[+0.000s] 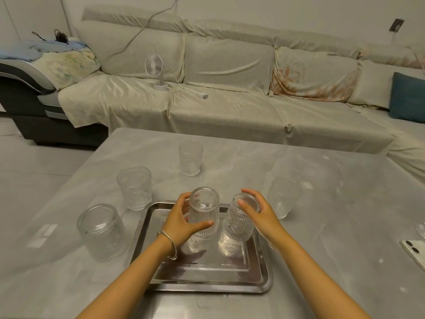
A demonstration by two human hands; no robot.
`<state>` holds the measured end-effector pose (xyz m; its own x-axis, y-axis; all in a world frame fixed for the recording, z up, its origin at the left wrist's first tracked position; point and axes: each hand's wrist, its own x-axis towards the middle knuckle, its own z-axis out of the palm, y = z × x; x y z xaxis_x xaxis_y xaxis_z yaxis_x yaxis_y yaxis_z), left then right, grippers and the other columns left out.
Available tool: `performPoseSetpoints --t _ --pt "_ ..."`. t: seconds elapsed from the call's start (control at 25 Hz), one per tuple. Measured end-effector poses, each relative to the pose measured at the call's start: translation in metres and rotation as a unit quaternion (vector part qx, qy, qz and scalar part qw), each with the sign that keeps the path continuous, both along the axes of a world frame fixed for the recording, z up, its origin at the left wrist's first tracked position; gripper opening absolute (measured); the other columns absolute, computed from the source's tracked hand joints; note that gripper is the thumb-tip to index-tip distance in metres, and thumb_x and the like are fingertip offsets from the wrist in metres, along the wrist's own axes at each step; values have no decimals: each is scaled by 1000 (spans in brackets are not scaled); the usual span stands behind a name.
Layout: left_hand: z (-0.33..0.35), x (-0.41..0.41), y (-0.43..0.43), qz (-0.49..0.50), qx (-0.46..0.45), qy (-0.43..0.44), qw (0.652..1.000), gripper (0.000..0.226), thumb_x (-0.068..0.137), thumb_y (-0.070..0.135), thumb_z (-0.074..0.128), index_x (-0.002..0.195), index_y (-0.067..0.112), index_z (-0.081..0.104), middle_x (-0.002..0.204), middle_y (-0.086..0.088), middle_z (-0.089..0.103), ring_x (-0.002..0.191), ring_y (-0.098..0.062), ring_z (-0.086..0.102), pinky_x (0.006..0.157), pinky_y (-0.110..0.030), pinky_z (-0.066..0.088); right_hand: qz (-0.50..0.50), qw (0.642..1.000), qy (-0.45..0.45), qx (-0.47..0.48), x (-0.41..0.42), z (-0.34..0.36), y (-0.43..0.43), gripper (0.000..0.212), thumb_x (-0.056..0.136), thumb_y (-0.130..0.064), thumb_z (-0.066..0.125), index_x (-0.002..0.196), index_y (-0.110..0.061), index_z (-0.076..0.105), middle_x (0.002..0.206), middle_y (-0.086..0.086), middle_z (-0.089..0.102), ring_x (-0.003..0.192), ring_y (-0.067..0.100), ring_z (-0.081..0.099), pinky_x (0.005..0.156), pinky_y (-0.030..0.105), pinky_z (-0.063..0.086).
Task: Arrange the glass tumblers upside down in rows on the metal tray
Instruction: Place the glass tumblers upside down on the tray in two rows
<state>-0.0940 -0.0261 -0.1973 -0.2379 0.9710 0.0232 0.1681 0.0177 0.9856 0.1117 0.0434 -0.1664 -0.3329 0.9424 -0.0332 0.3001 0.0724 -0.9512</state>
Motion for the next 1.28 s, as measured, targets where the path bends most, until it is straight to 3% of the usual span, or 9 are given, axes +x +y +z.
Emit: performPoseSetpoints --t 0.12,0.2,0.68,0.76,0.88,1.0,1.16,1.28 --pt "-5 6 2 0 -3 8 1000 77 54 19 87 118 25 46 120 2 58 115 -17 53 98 -37 48 -4 1000 -1 3 -1 0 0 37 86 -37 61 122 -33 53 112 -34 47 97 -21 43 70 6 37" --pt "-7 7 2 -4 -8 13 1000 78 54 20 87 119 25 45 122 1 57 116 -17 53 100 -42 47 -7 1000 1 4 -1 0 0 37 86 -37 61 122 -31 53 111 -33 48 97 -19 44 70 7 38" --pt "-7 8 6 -28 -20 48 998 79 56 26 86 121 28 41 124 1 53 117 -19 51 99 -38 47 -6 1000 1 7 -1 -2 0 33 86 -35 63 118 -33 54 109 -32 50 94 -17 49 63 2 45" --pt "-7 8 5 -30 -29 54 998 81 57 26 86 123 28 39 127 -1 52 118 -20 50 100 -36 45 1 1000 -6 7 -1 0 1 34 86 -36 63 119 -34 53 110 -29 50 100 -8 49 68 5 43" --pt "-1 10 0 -41 -39 69 996 85 59 26 85 128 28 35 134 -3 49 124 -23 47 101 -36 43 -5 999 -31 16 1 5 4 45 85 -37 63 128 -28 50 123 -16 50 115 4 46 90 20 37" --pt "19 3 -10 -45 -28 129 990 96 60 33 83 138 23 27 142 -3 42 130 -21 41 105 -35 38 -16 998 -34 51 -1 17 2 46 85 -37 64 128 -27 50 131 -8 51 123 9 45 97 25 36" --pt "67 -37 -36 -37 30 284 958 90 61 57 69 138 28 32 143 3 41 127 -10 36 104 -26 30 31 981 -67 179 -23 40 -9 37 84 -39 63 120 -35 54 125 -15 49 110 -11 45 86 1 32" --pt "88 -76 -61 17 53 348 936 85 59 61 64 134 28 39 139 2 45 126 -11 37 103 -27 29 88 970 -84 211 -48 47 -18 35 85 -38 64 118 -31 58 127 -14 50 112 -8 46 86 -2 29"
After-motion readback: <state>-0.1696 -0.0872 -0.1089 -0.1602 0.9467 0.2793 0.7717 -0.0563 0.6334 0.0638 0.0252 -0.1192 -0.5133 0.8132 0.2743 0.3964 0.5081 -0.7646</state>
